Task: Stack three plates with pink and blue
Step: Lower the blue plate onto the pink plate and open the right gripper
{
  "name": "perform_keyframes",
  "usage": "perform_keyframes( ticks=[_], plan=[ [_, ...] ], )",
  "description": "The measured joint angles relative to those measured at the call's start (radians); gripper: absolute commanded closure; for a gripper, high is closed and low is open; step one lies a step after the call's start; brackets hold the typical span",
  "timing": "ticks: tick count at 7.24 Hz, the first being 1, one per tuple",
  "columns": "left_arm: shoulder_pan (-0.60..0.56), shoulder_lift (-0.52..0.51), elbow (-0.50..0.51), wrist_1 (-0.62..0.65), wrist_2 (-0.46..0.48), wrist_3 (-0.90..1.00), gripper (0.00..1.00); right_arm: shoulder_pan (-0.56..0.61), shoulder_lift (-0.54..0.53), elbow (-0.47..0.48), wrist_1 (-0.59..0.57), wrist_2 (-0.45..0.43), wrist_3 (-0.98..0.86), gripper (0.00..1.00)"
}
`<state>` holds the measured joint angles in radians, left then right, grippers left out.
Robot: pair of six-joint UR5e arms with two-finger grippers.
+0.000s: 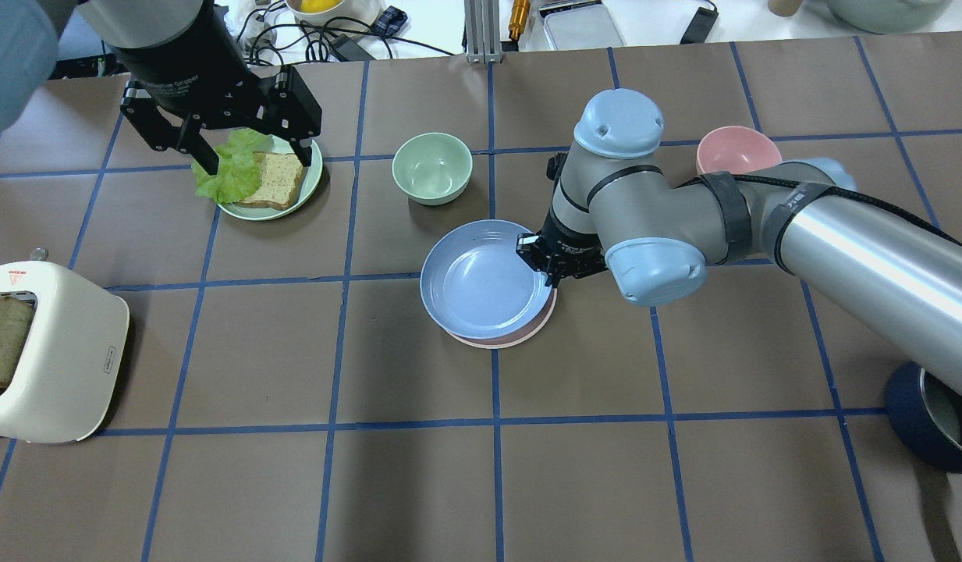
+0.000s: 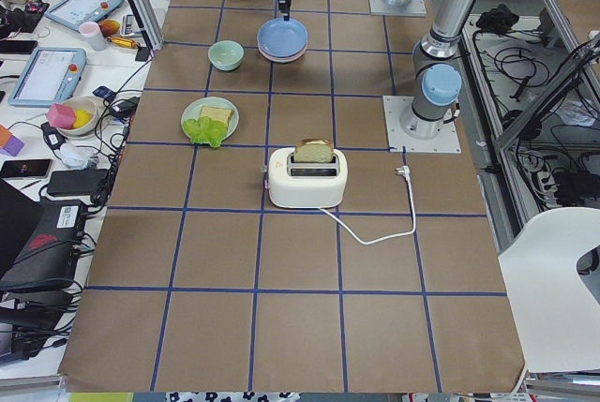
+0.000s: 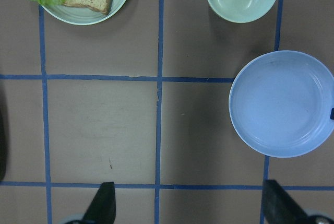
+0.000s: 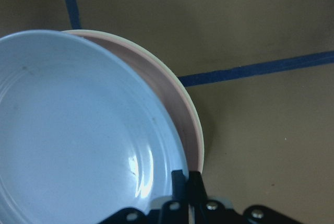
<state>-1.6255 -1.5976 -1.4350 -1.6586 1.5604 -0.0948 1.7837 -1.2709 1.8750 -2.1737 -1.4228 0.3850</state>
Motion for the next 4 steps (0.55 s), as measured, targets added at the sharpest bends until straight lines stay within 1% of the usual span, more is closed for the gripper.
perform_keyframes(
  ticks=[2,4],
  plan=[
    [0.001,-0.001,0.001,-0.001,-0.001,0.0,0.0,0.0,0.002,0.011,-0.004,0.0,-0.002,1.0],
    [0.001,-0.002,0.002,0.0,-0.002,0.0,0.0,0.0,0.004,0.022,-0.028,-0.001,-0.003,0.75]
  ],
)
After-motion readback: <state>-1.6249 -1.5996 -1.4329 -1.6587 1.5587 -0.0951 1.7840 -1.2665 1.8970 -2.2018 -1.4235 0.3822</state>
